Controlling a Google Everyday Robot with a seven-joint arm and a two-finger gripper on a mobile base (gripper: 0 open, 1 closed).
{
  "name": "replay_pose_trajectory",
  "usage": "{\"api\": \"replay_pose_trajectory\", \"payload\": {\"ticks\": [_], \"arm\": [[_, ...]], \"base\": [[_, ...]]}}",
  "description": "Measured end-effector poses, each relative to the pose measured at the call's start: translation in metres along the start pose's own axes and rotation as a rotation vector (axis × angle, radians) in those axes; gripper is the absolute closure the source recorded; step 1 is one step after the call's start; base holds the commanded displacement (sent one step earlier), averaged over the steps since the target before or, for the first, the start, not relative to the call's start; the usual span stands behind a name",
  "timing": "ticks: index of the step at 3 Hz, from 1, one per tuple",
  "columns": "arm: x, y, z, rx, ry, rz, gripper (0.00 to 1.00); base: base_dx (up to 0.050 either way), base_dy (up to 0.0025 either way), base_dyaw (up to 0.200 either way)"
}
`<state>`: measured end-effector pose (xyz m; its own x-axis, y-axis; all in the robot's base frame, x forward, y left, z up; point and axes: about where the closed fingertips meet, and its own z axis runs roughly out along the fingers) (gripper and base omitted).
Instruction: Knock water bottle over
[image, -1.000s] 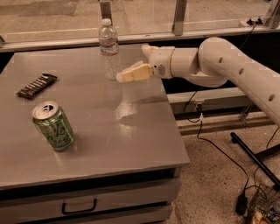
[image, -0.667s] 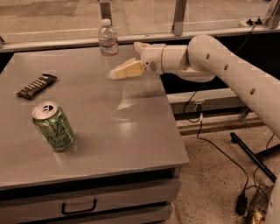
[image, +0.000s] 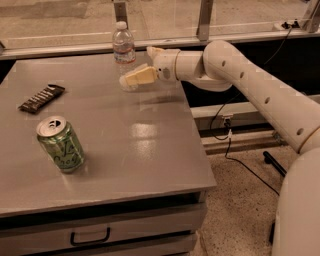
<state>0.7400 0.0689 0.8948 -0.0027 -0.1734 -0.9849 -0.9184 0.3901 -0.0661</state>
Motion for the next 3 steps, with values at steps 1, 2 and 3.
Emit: {"api": "replay_pose_trajectory", "payload": {"ticks": [1, 2, 3], "arm": [[0.001, 0.003, 0.021, -0.023, -0.018, 0.011, 0.0], [-0.001, 0.003, 0.034, -0.039, -0.021, 0.02, 0.18], [-0.002, 0.002, 0.039, -0.058, -0.02, 0.017, 0.41]], "base": [[0.0, 0.0, 0.0], [0.0, 0.0, 0.0], [0.0, 0.0, 0.0]]}}
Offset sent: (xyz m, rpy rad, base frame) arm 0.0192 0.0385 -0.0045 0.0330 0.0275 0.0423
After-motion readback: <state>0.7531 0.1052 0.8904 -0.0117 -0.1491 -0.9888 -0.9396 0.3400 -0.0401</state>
